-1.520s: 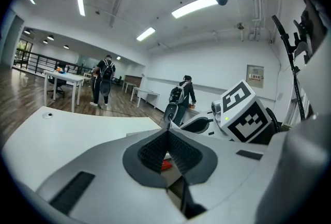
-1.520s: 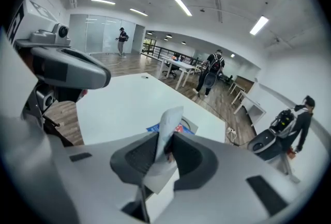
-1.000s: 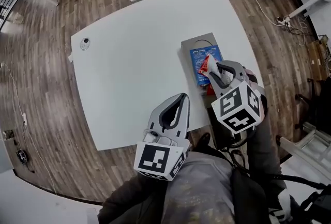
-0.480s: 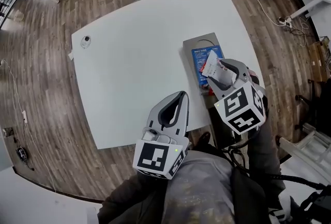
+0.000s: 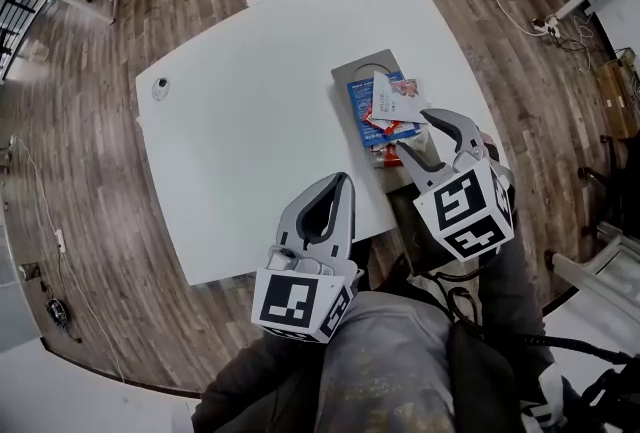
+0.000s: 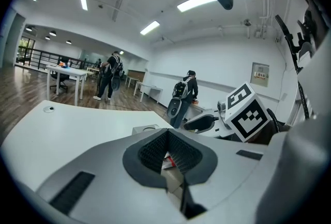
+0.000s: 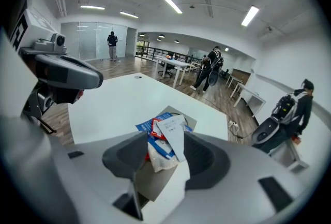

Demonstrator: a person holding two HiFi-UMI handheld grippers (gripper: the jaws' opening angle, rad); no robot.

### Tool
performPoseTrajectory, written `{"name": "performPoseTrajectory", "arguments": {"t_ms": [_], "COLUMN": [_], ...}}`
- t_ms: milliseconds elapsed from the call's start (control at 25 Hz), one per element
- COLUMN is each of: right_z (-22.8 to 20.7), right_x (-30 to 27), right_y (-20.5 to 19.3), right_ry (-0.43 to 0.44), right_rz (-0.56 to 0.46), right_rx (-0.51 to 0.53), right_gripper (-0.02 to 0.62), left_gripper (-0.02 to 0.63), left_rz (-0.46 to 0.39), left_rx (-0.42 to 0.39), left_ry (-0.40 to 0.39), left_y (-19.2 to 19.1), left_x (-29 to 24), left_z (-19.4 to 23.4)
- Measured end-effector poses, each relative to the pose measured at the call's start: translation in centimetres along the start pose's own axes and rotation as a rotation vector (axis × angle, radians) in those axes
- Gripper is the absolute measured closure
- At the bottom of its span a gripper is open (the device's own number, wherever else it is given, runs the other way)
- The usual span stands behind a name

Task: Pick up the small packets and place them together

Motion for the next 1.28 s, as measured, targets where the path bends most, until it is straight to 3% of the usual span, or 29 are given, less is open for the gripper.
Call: {"name": "performPoseTrajectory", "arguments": {"t_ms": [320,440,560,640,760,800,1040,1280], "right_z": [0.3,0.4,1.1,1.9,3.8,4.6,8.0,9.0], "right_x": [6.4,9.7,12.9,15.0,17.8,18.5,21.0,22.6], "right_y": [-4.4,-6.5,-8.3,-9.4,-10.9,-11.4,-12.3,-12.1], "right_ry": [-0.048,-0.012,0.088,0.167,0.236,0.242,0.172,0.118], "right_rz": [-0.143,-0.241,-0.377,-0.476,-0.604,-0.623,-0.702,-0.737], "right_rx": [-0.076,-0.165,-0.274,-0.369,-0.463,-0.483,-0.456,-0.421], "right_gripper": [0.377,0.377,0.389,0.434,0.587,0.589,0.589,0.589], "left_gripper": [0.603,0.603,0.603,0.603,0.603,0.603,0.603,0.603], "left_rz": [-0.009,-0.017,-0.046,-0.070,-0.105,-0.115,-0.192,-0.222], "left_rx": [-0.054,-0.058,-0.080,-0.098,-0.130,-0.144,-0.245,-0.263], "left_ry": [-0.003,0.015,0.039,0.056,0.063,0.063,0.077,0.101], "left_y": [-0.5,-1.1,-1.3,-1.1,-0.8,-0.8,-0.1,0.3], "left_x": [2.7,4.2,5.7,6.8,8.4,8.9,10.4,11.7], "left_z": [-5.3,-7.3,-8.9,-10.0,-12.3,-13.1,-16.6,-17.7]}}
Point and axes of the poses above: the fingertips, and each gripper's own axes: x backward along the fingers, z to its left, y out of its top, the point moved 10 cm from there along x, backward along the fingers, and after that the axes turned 10 degrees about -x, right-handed, at the moved point
